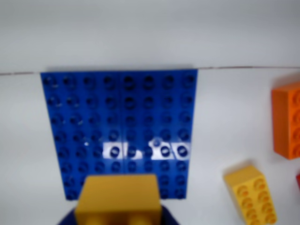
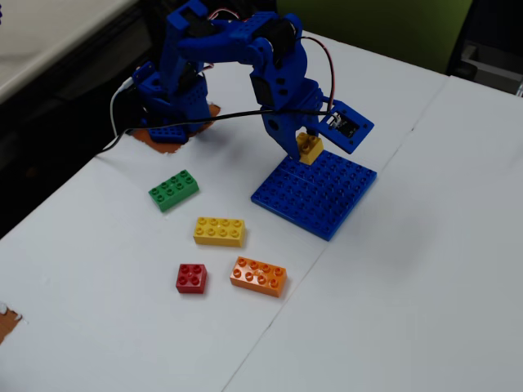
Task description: Pick up the 2x2 yellow block and go up the 8x8 blue block.
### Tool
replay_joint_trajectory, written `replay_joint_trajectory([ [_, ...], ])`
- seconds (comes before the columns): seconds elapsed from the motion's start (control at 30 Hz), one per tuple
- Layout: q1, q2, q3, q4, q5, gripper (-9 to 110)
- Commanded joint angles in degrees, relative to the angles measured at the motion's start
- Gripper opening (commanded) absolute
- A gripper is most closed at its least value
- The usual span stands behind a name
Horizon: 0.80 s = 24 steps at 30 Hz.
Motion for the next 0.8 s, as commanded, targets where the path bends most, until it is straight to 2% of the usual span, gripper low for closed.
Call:
replay_joint_trajectory([
  [0.0,-0.4,2.9,-0.6,0.0,0.3,0],
  [0.77,-0.2,2.9,-1.1,0.1,0.3,0],
])
